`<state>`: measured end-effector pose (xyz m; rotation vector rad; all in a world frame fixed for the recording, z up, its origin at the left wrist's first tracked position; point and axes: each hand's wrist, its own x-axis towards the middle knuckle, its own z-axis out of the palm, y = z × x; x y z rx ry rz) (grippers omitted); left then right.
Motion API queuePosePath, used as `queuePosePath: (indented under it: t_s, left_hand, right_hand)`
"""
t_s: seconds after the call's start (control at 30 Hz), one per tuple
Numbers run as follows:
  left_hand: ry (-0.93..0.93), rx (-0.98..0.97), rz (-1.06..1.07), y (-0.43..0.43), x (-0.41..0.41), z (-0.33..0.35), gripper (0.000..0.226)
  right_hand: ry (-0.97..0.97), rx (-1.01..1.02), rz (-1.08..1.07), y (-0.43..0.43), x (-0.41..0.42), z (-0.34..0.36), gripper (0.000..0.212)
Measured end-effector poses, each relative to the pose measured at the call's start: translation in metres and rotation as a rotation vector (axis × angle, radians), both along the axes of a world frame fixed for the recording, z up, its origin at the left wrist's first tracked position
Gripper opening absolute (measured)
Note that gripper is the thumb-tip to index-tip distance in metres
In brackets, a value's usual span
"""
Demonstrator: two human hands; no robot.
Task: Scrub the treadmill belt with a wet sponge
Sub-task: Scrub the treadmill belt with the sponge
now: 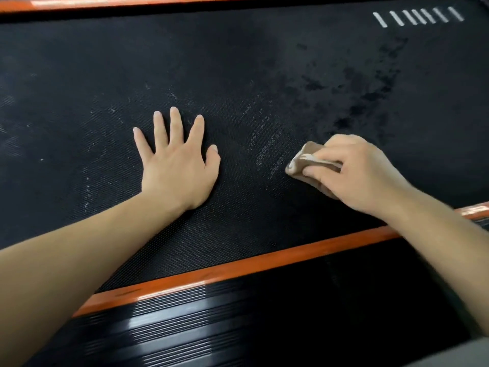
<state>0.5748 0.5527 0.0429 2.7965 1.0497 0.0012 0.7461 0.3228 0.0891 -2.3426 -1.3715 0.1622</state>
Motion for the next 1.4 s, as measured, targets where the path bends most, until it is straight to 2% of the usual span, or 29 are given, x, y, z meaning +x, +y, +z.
queuePosePath:
  t_s: [0.07,0.17,0.2,0.23,0.3,0.37,0.53,0.6,0.7,0.77,0.83,0.9,0.93,1.03,1.07,1.13,1.23,1.3,1.4]
  left_hand:
    - [-0.005,0.009,0.004,0.000,0.000,0.000,0.068]
    - [-0.003,0.011,0.007,0.000,0.000,0.001,0.068]
    - [-0.004,0.010,0.009,-0.001,0.000,0.001,0.068]
    - [-0.004,0.009,0.010,-0.001,0.000,0.001,0.068]
    - [-0.003,0.006,0.011,-0.001,0.000,0.002,0.068]
    - [-0.003,0.002,0.014,-0.001,0.000,0.002,0.067]
    - [0.000,-0.002,0.017,-0.002,0.001,0.004,0.066]
    - [0.016,-0.017,0.033,-0.003,0.002,0.007,0.066]
    - [0.018,-0.080,0.071,-0.007,0.012,0.015,0.063]
    - [-0.004,-0.122,0.076,-0.014,0.026,0.017,0.060]
    - [-0.001,-0.137,0.080,-0.024,0.038,0.015,0.060]
    - [0.014,-0.089,0.078,-0.033,0.045,0.010,0.062]
    - [0.019,-0.064,0.073,-0.035,0.045,0.008,0.063]
    - [0.028,-0.049,0.065,-0.035,0.045,0.006,0.064]
    - [0.030,-0.048,0.066,-0.035,0.045,0.006,0.064]
    - [0.026,-0.043,0.064,-0.037,0.046,0.006,0.064]
    - [0.028,-0.042,0.067,-0.038,0.046,0.006,0.064]
    - [0.027,-0.045,0.071,-0.037,0.047,0.007,0.063]
    - [0.020,-0.049,0.078,-0.038,0.046,0.007,0.063]
  right_hand:
    - [0.067,0.037,0.027,-0.008,-0.011,-0.005,0.034]
    - [0.227,-0.040,0.265,-0.020,-0.036,-0.005,0.032]
    - [0.205,-0.053,0.301,-0.021,-0.029,-0.003,0.030]
    - [0.160,-0.038,0.276,-0.021,-0.015,-0.002,0.027]
    - [0.092,0.024,0.094,-0.020,0.011,0.003,0.017]
    - [0.090,0.025,-0.017,-0.027,0.017,0.000,0.019]
    - [0.252,-0.124,0.293,-0.047,-0.014,0.007,0.004]
    - [0.150,-0.066,0.238,-0.042,0.010,0.005,0.009]
    - [0.043,0.021,-0.057,-0.027,0.035,0.001,0.022]
    - [0.027,0.044,0.029,-0.027,0.019,-0.004,0.029]
    - [0.108,0.014,0.197,-0.032,-0.006,-0.003,0.021]
    - [0.134,0.013,0.245,-0.030,0.000,0.000,0.022]
    - [0.088,0.042,0.219,-0.023,0.015,-0.002,0.025]
    - [-0.012,0.074,-0.095,0.009,0.063,-0.005,0.023]
    - [-0.049,0.071,-0.144,0.015,0.066,-0.011,0.031]
    - [-0.073,0.071,-0.033,0.018,0.043,-0.021,0.045]
    - [0.004,0.065,0.154,0.014,0.021,-0.018,0.040]
    - [-0.058,0.084,0.039,0.029,0.050,-0.014,0.032]
    - [-0.025,0.114,-0.231,0.045,0.072,-0.015,0.027]
